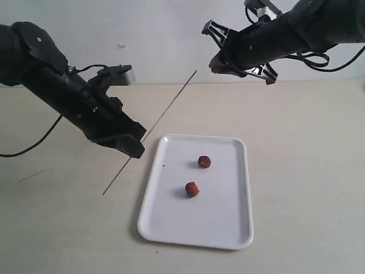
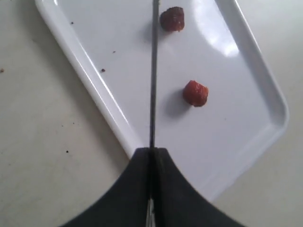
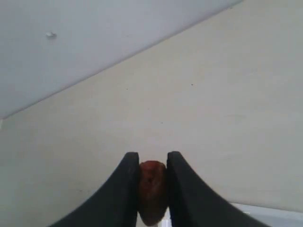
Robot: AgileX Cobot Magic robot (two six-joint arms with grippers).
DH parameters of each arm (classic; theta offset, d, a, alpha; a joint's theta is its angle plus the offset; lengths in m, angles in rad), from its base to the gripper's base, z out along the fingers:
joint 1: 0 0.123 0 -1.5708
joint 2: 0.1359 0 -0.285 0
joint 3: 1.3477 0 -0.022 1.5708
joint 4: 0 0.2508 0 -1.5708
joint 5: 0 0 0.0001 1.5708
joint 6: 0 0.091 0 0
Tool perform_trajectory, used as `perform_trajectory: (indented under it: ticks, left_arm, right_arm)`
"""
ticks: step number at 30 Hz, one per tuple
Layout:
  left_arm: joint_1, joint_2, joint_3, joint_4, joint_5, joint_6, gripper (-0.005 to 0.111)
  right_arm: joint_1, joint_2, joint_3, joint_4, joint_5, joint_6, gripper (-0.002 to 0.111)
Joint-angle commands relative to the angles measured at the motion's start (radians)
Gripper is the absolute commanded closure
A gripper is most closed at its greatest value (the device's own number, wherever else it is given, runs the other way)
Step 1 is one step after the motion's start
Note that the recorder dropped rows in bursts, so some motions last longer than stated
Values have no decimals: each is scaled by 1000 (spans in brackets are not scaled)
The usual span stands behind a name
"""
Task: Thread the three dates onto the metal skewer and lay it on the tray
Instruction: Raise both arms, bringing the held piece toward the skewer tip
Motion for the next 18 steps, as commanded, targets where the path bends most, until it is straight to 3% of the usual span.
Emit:
perform_trajectory:
  ticks: [1, 6, 18]
  left_arm:
    - [2, 20, 3, -83, -77, 13, 107]
    - [-5, 21, 3, -148, -52, 114, 107]
    - [-57, 21, 3, -116, -65, 129, 107]
  right_arm:
    - [-29, -14, 1, 116, 48, -113, 88]
    - [-33, -14, 1, 128, 56, -128, 88]
    - [-33, -14, 1, 216, 47, -187, 88]
